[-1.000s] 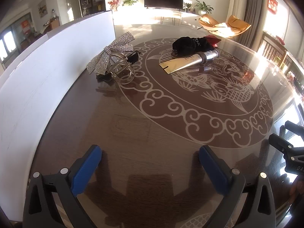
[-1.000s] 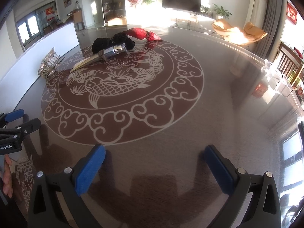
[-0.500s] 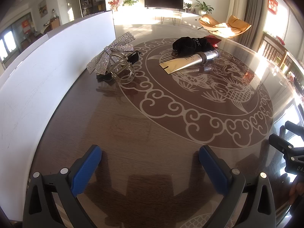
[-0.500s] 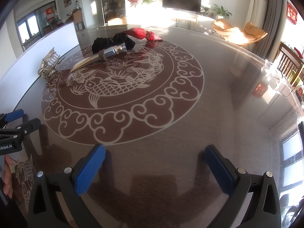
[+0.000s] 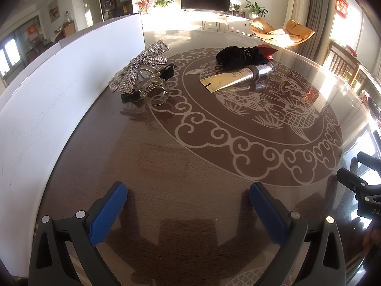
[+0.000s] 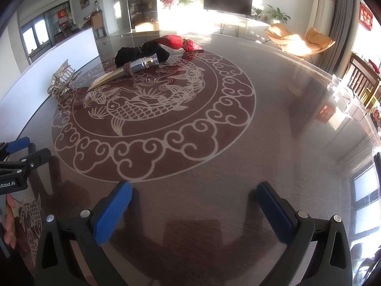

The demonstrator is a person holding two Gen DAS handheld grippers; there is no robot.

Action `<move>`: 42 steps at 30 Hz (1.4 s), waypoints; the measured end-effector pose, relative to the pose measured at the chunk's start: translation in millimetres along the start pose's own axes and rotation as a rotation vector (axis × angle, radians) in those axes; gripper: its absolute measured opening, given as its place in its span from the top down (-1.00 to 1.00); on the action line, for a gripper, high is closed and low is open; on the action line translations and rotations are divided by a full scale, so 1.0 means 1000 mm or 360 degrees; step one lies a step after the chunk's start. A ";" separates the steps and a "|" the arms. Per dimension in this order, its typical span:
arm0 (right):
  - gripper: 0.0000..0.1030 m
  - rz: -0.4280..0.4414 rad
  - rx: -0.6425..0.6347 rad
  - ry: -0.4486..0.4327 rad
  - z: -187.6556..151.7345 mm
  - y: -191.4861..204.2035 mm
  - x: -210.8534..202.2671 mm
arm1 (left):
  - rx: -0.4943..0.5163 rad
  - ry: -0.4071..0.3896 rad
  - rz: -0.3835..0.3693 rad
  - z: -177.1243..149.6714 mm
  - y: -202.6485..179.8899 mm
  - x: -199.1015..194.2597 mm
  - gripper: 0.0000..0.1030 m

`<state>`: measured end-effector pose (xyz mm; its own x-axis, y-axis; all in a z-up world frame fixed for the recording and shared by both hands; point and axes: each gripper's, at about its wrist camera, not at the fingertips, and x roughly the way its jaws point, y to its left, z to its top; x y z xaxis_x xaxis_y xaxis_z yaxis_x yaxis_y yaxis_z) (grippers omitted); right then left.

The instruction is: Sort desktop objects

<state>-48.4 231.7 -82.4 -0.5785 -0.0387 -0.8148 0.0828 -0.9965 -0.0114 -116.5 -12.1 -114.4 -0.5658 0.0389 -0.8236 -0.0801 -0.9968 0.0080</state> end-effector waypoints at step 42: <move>-1.00 0.0011 -0.0020 0.0011 0.005 0.001 0.003 | 0.0127 0.0009 -0.0094 -0.001 0.021 -0.001 -1.00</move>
<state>-53.9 230.5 -82.1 -0.5720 -0.0449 -0.8190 0.0969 -0.9952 -0.0131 -116.9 -32.7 -114.0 -0.5534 0.0970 -0.8272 -0.1784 -0.9840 0.0039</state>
